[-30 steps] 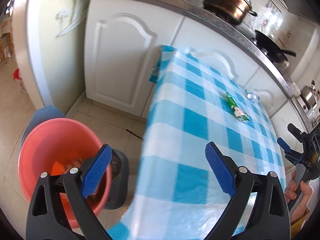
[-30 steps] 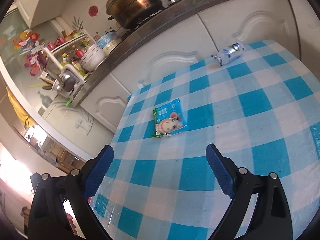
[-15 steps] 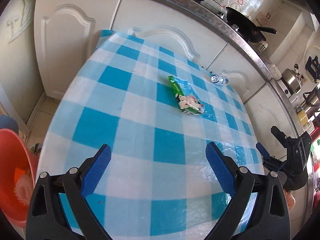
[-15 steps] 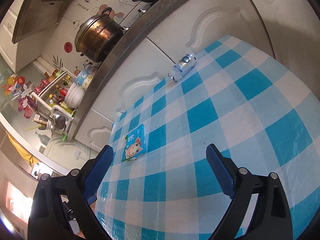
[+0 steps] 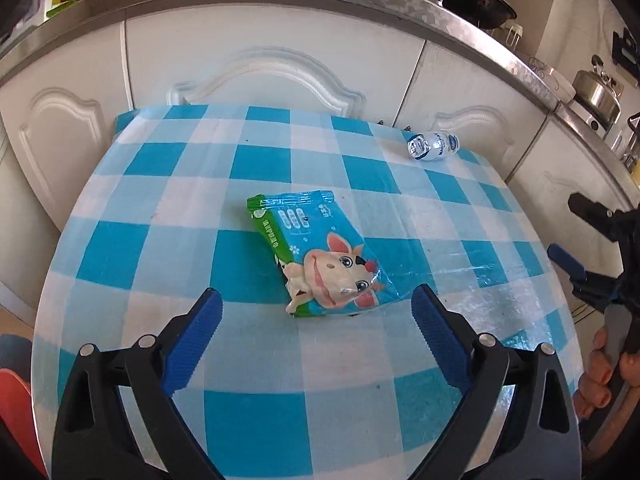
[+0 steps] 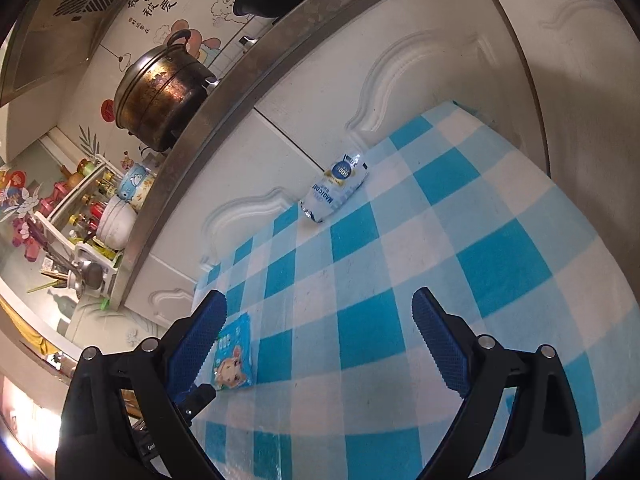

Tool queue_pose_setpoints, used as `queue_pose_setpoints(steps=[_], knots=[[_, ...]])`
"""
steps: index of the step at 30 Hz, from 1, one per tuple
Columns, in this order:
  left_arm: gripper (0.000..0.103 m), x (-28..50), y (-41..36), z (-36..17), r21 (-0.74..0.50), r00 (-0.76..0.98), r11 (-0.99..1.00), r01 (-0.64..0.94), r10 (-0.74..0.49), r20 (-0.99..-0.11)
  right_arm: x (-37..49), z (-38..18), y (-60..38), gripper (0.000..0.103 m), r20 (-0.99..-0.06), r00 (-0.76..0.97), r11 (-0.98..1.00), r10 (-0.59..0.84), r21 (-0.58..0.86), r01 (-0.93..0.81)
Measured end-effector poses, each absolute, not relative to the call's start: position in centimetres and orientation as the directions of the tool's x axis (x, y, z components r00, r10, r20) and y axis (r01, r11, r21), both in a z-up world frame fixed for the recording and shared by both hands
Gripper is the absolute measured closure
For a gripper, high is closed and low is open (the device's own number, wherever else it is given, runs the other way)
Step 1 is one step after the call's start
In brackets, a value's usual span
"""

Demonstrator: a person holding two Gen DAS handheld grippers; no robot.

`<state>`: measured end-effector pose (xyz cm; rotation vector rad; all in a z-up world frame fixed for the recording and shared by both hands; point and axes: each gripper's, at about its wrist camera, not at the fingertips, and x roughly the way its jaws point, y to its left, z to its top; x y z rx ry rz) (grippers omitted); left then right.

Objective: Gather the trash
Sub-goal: 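Move both tools back over the table toward the blue wrapper and bottle, then grasp the blue cartoon wrapper with the left gripper while the right gripper grasps the white bottle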

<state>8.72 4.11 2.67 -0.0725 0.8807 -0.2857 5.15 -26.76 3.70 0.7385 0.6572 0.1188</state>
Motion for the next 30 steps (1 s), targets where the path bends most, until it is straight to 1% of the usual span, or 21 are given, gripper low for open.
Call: queue_pose_setpoints(steps=[7,11,19,21,22,23,30], knots=[[0.007,11.2,2.7,1.5,-0.124,0.601,0.969,0.214,-0.231,-0.765,12.5,3.2,-26.1,0.010,-0.560,0.775,0.800,0.293,0.587,0.122],[0.007,12.3,2.0,0.9,-0.090,0.600,0.974,0.209,-0.200,-0.775,16.4,2.5,-26.5,0.010,-0.582,0.762,0.799,0.283,0.583,0.148],[0.007,12.9,2.2,0.5,-0.093,0.607,0.975,0.203,-0.200,-0.769,21.3,1.3,-26.6,0.010,-0.637,0.739,0.828,0.216,0.521,0.206],[0.007,12.9,2.2,0.5,-0.093,0.607,0.975,0.202,-0.200,-0.769,21.8,1.0,-26.5,0.013,-0.643,0.738,0.832,0.205,0.512,0.214],[0.007,12.9,2.2,0.5,-0.095,0.607,0.975,0.203,-0.202,-0.769,22.0,0.9,-26.4,0.019,-0.646,0.737,0.836,0.198,0.504,0.217],[0.007,13.0,2.3,0.5,-0.097,0.607,0.974,0.204,-0.203,-0.769,22.3,0.8,-26.3,0.023,-0.652,0.734,0.841,0.188,0.493,0.223],[0.008,13.0,2.5,0.5,-0.109,0.608,0.974,0.200,-0.211,-0.765,23.9,0.1,-25.7,0.023,-0.662,0.727,0.846,0.182,0.482,0.227]])
